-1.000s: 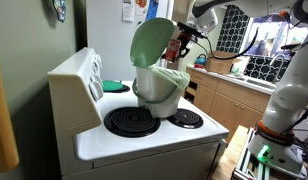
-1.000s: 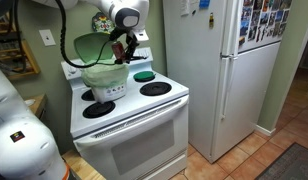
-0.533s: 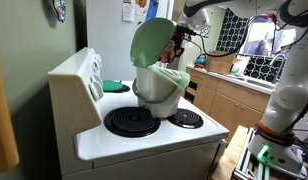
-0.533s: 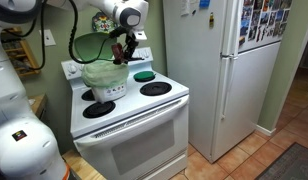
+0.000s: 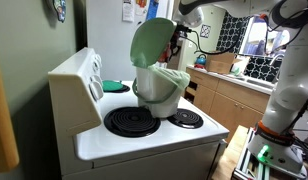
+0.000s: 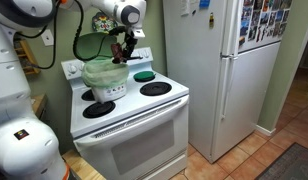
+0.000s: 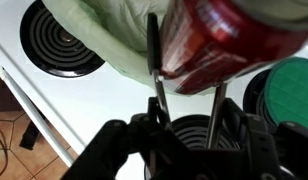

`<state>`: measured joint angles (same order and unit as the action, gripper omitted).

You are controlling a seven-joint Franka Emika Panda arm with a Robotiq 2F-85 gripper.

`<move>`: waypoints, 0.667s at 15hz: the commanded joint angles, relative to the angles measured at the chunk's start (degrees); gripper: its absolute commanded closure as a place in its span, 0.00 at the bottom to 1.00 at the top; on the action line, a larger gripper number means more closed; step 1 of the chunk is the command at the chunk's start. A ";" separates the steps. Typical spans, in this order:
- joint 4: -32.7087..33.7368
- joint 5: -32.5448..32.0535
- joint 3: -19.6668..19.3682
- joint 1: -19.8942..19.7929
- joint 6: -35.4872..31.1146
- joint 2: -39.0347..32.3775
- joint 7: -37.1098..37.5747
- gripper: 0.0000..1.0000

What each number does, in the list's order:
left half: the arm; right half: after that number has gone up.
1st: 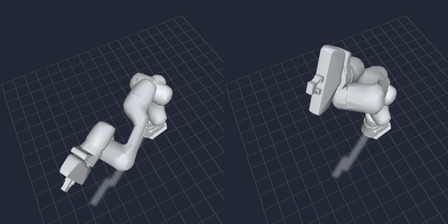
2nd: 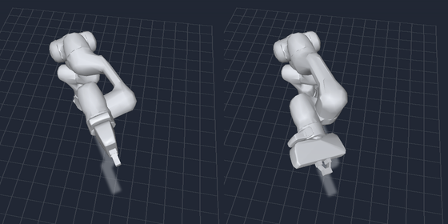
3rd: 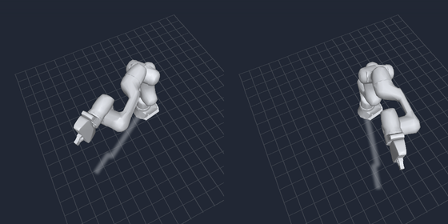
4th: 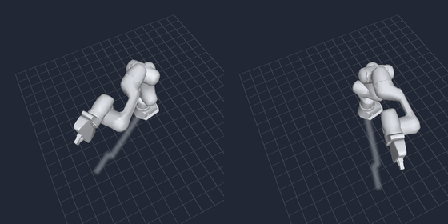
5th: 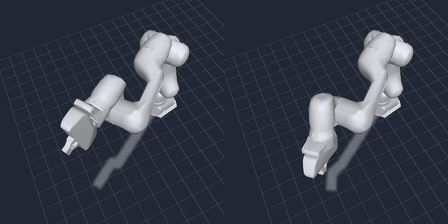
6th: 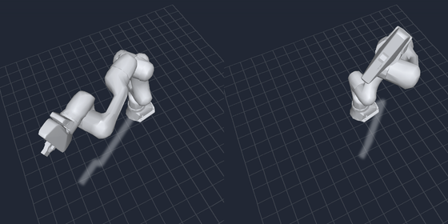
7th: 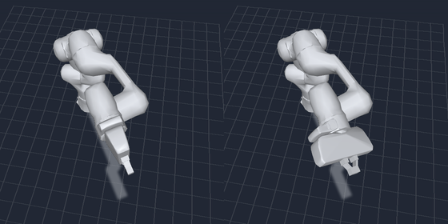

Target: Use the silver tongs to pick up the red can and put it in the bin, put the silver tongs back on the hob of the stove

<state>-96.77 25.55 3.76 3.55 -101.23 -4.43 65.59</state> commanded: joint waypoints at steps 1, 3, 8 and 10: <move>5.18 -1.90 -0.13 0.43 4.05 -3.22 1.79 0.49; 6.77 -1.87 -0.18 0.49 5.27 -4.34 1.72 0.62; 9.51 -1.84 -0.29 0.65 7.10 -6.14 1.97 0.32; 10.00 -1.56 -0.27 0.67 7.11 -6.58 1.88 0.07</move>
<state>-89.13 24.67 3.76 3.81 -96.28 -9.70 66.31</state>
